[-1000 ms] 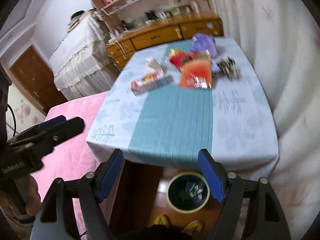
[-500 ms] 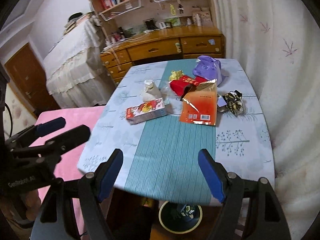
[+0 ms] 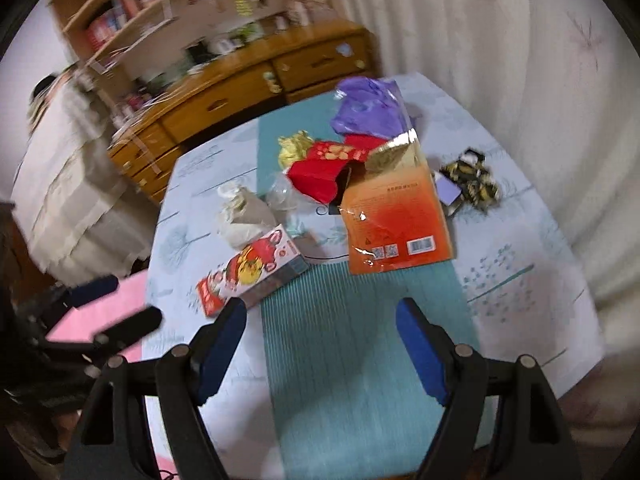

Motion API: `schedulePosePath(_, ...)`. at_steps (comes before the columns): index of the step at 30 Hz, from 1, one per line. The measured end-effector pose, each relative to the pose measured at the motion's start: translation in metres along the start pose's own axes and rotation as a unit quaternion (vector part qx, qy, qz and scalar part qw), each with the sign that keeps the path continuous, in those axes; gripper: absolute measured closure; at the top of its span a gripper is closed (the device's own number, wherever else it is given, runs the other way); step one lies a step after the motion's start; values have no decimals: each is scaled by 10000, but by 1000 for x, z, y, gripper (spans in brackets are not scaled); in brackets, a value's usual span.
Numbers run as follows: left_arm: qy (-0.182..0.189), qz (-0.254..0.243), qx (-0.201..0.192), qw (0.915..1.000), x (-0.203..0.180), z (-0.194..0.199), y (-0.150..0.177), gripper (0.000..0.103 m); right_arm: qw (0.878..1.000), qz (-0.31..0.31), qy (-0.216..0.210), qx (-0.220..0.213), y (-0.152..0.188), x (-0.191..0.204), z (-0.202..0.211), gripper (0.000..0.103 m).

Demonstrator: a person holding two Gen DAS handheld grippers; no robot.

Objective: Collect trash
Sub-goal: 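Grasp the red-and-white B.Duck box with the left tool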

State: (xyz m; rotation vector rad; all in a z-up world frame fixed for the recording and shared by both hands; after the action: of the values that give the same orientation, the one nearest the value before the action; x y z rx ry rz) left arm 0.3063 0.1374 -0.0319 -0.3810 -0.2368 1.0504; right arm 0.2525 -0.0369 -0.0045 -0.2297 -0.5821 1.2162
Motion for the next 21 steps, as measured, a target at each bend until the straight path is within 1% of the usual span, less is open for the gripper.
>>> schedulePosePath(5, 189, -431, 451, 9979, 5, -59, -10, 18, 9991, -321, 243, 163, -1, -2, -34, 25)
schedulePosePath(11, 381, -664, 830, 9936, 3, -108, -16, 18, 9967, -628, 423, 286, 1, -10, -60, 25)
schedulePosePath(13, 435, -707, 899, 9925, 3, -118, -16, 21, 9959, -698, 454, 339, 2, -12, -66, 25)
schedulePosePath(15, 526, -722, 945, 9915, 2, -125, -16, 34, 9954, -730, 481, 386, 2, -13, -72, 25)
schedulePosePath(19, 664, -696, 931, 9910, 0, -130, -16, 39, 9953, -720, 450, 465, 2, -9, -79, 25)
schedulePosePath(21, 757, -691, 917, 9905, -1, -129, -14, 44, 9956, -686, 402, 486, 1, -6, -81, 25)
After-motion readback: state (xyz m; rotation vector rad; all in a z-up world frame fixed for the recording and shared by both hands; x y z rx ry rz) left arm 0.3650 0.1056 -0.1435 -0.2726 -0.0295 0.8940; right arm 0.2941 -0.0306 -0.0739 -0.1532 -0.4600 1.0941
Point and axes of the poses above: each gripper's, at about its wrist camera, not at the fingertips, and z roughly against the way its jaws point, x to its left, y to its underside, the point moved 4 cm from there along -z, roughly the way its jaws point, and after that the axes turned 9 degrees about -z, right-handed, at the moved point
